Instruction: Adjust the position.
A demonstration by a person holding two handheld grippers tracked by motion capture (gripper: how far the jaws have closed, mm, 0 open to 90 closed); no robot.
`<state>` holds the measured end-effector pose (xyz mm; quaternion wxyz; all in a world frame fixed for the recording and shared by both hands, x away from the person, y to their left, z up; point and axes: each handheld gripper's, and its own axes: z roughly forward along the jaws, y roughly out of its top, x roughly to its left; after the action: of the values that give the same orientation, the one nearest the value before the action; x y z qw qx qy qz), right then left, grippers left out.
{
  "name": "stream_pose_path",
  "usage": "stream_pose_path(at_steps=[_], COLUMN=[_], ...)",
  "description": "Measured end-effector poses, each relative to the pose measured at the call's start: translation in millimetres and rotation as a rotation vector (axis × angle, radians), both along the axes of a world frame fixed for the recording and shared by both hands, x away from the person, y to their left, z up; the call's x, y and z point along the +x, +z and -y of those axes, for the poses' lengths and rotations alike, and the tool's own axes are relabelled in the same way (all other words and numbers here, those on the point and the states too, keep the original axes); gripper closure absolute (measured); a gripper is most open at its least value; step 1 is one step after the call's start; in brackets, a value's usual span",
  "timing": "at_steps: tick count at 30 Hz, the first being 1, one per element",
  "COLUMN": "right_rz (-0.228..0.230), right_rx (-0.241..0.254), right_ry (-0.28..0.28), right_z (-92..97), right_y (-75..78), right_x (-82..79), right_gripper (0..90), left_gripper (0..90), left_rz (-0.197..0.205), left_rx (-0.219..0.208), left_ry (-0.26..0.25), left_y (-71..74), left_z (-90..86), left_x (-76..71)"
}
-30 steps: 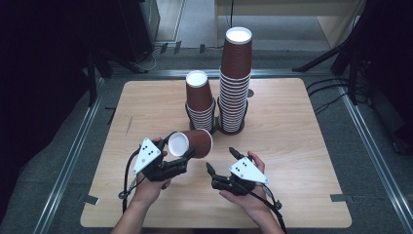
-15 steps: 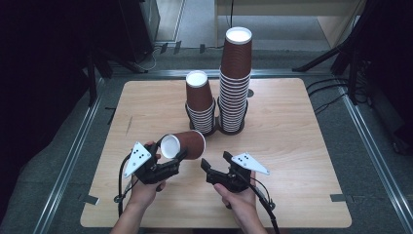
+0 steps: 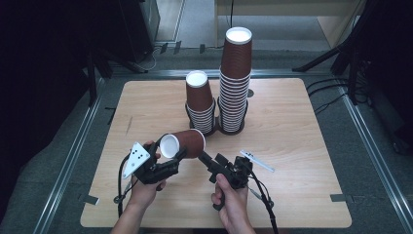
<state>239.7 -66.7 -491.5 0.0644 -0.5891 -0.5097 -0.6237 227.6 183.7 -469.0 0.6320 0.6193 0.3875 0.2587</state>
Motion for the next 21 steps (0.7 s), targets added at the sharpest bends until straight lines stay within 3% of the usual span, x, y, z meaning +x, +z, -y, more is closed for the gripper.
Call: stream_pose_path(at_steps=[10,13,14,18,19,21], right_rz=[-0.114,-0.161,-0.19,-0.286,-0.286,-0.335], right_rx=[0.133,0.199,0.245,0.332,0.332,0.393], right_ry=[-0.03,-0.034,-0.036,-0.042,-0.042,-0.037], right_z=[6.6,8.8,9.6,9.7,9.7,7.2], right_y=[3.7,4.0,4.1,3.8,3.8,2.5], right_x=[3.3,4.1,4.6,5.7,5.7,6.5], right_gripper=[10.0,7.9,6.1,3.8,3.8,3.4], left_gripper=[23.3,23.3,23.4,23.4,23.4,23.4], left_rz=[0.018,0.03,0.034,0.04,0.042,0.049], left_rx=[0.0,-0.004,-0.002,-0.002,-0.003,-0.001], left_ry=[-0.003,-0.004,-0.006,-0.007,-0.008,-0.005], left_y=[4.2,5.8,6.1,6.1,6.2,6.4], left_z=[11.9,15.1,16.5,19.0,19.6,20.9], left_x=[3.3,4.7,5.1,5.2,5.2,5.1])
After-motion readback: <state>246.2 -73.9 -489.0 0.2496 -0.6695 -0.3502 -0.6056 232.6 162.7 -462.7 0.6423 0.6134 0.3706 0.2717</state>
